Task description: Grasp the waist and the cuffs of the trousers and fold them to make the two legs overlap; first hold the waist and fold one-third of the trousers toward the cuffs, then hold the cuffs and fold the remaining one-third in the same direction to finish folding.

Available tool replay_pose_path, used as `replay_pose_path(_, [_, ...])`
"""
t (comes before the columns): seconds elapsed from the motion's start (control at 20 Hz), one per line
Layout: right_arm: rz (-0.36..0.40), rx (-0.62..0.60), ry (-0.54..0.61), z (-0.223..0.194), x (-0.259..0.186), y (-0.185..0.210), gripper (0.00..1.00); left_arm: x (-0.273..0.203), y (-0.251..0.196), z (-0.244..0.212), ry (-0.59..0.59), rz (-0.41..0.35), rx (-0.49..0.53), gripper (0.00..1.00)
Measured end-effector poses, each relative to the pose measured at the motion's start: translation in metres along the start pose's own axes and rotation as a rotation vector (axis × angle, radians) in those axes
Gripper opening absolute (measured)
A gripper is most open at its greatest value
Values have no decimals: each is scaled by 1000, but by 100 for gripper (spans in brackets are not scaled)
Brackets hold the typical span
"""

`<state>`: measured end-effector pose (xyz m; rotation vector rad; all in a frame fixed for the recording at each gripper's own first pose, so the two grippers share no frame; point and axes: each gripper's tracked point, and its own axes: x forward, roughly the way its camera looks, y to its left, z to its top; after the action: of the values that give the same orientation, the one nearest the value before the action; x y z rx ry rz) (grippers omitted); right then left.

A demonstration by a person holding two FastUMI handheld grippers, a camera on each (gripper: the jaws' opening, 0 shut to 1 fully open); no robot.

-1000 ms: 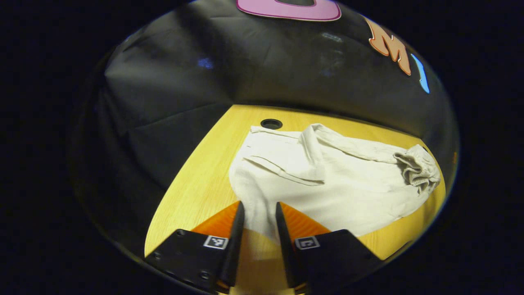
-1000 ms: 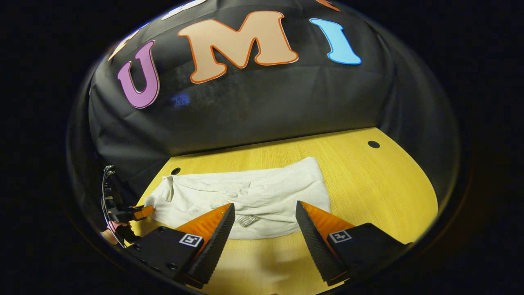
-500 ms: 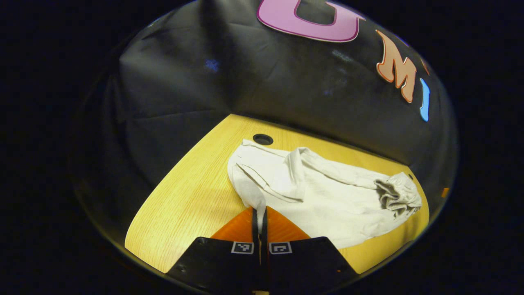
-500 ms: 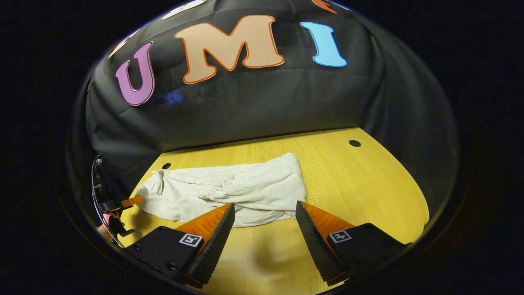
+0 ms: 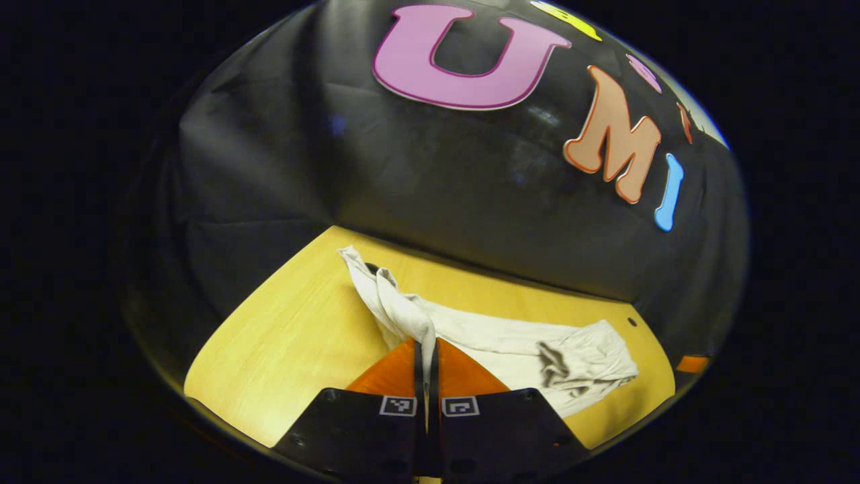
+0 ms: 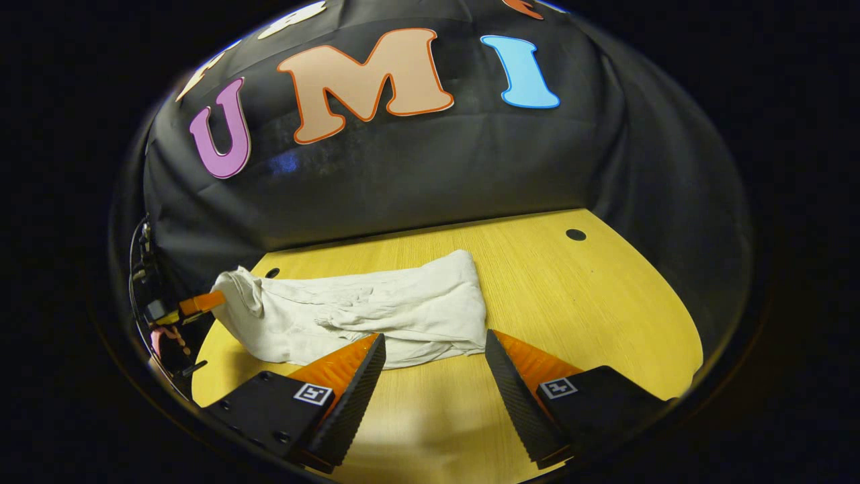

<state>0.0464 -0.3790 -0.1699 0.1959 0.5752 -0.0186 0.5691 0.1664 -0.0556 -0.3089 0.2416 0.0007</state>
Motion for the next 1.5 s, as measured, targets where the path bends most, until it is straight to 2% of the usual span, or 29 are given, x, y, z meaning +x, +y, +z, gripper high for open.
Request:
replay_pose_path(0.1, [4,-12,2,0,-5,-13,96,-1,-34,10,-20,-37,19,0])
replay_pose_path(0.15, [11,-4,1,0,-6,-20,90,-2,-53,13,-28,-58,26,0])
replay_pose_path(0.25, [7,7,2,1,-8,-39,90,-5,-91,18,-43,-98,38,0])
replay_pose_path(0.3, [3,8,0,1,-10,-49,96,-6,-108,21,-55,-113,41,0])
replay_pose_path(0.35, [2,8,-1,0,-13,-58,96,-7,-125,24,-64,-125,48,0])
replay_pose_path(0.4, [1,8,-1,0,-15,-67,90,-8,-138,26,-70,-135,57,0])
replay_pose_path(0.45, [3,6,2,-1,-15,-76,89,-8,-151,28,-77,-145,59,0])
replay_pose_path(0.5, [-5,2,4,-1,-16,-87,90,-7,-167,31,-83,-162,59,0])
replay_pose_path(0.55, [-10,-2,2,-1,-18,-97,96,-5,-186,32,-88,-180,62,0])
replay_pose_path(0.75, [-10,8,-10,4,-23,-127,96,0,-246,28,-89,-229,110,0])
replay_pose_path(0.8, [-11,9,-11,5,-24,-135,89,1,-263,26,-89,-246,119,0])
replay_pose_path(0.85, [-11,11,-9,5,-25,-141,96,4,-279,23,-89,-265,126,0])
replay_pose_path(0.9, [-11,13,-8,6,-26,-147,96,5,-294,19,-85,-279,138,0])
replay_pose_path(1.0, [-12,16,-11,7,-29,-158,96,9,-320,4,-62,-308,174,0])
replay_pose_path(1.05, [-12,17,-9,6,-29,-162,89,11,-333,-4,-48,-322,188,0])
replay_pose_path(1.1, [-10,20,-4,5,-30,-164,96,12,-343,-15,-30,-337,201,0])
replay_pose_path(1.15, [-8,19,-1,4,-31,-167,96,15,-353,-29,-12,-349,217,0])
replay_pose_path(1.25, [-8,11,2,1,-33,-171,96,21,-362,-59,37,-348,264,0])
replay_pose_path(1.3, [-3,10,2,1,-34,-172,89,24,-366,-75,65,-346,281,0])
replay_pose_path(1.45, [12,13,7,-3,-35,-169,89,28,-376,-121,156,-370,295,0])
replay_pose_path(1.5, [13,12,5,-3,-36,-168,89,28,-380,-130,187,-383,299,5])
